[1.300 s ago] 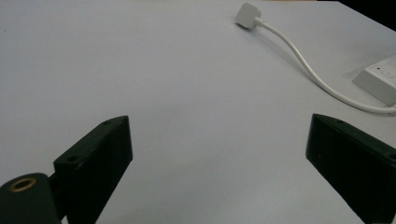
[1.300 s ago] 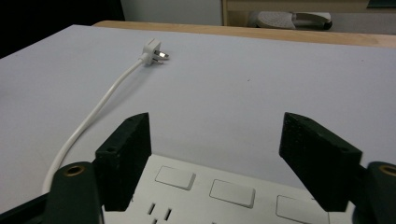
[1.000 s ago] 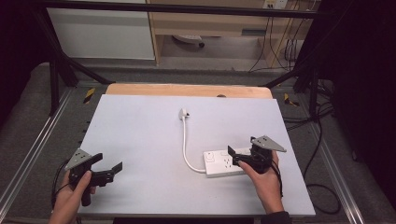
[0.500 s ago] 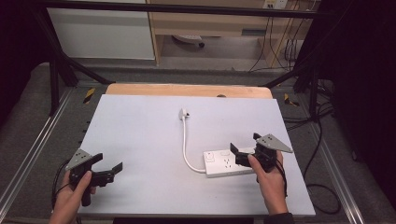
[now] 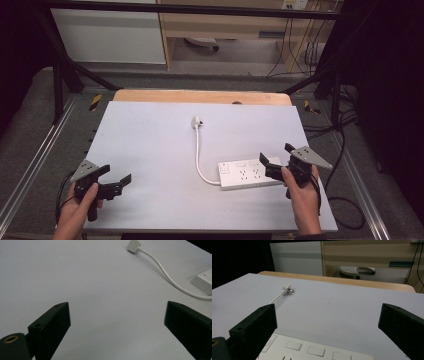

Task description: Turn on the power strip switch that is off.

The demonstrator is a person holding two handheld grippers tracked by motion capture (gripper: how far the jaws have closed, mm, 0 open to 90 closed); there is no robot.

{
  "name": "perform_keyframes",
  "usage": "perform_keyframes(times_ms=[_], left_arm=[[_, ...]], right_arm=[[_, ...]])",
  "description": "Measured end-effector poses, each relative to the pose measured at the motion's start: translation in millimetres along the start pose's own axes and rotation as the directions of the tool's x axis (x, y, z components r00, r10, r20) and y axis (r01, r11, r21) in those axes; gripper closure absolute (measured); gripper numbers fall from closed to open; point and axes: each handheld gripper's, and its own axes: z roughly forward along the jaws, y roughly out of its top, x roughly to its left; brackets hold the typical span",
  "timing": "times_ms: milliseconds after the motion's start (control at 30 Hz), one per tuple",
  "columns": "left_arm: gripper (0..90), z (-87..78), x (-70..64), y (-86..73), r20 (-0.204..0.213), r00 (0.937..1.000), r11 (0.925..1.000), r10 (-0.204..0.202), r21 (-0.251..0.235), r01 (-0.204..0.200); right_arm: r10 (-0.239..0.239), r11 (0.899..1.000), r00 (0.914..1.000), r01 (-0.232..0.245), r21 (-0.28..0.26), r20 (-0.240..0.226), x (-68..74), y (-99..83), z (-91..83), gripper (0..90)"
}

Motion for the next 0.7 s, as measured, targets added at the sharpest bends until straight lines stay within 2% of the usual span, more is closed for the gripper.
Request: perform_keyframes(times_ms=[400,700], left_arm=[[6.9,-0.6,-0.2,0.9,-0.002,0.9999,0.9999,0.011,-0.006,-0.011],[6.9,-1.2,-0.4,1.0,-0.011,0.9999,0.9999,0.010,-0.007,-0.010]], right_arm=[[0.044,0.999,0.9984,-0.043,-0.016,0.036,-28.1,-14.1,-29.2,4.6],[0.077,0.997,0.9947,-0.079,0.020,0.068,-49.6,-38.1,-47.0,5.3]])
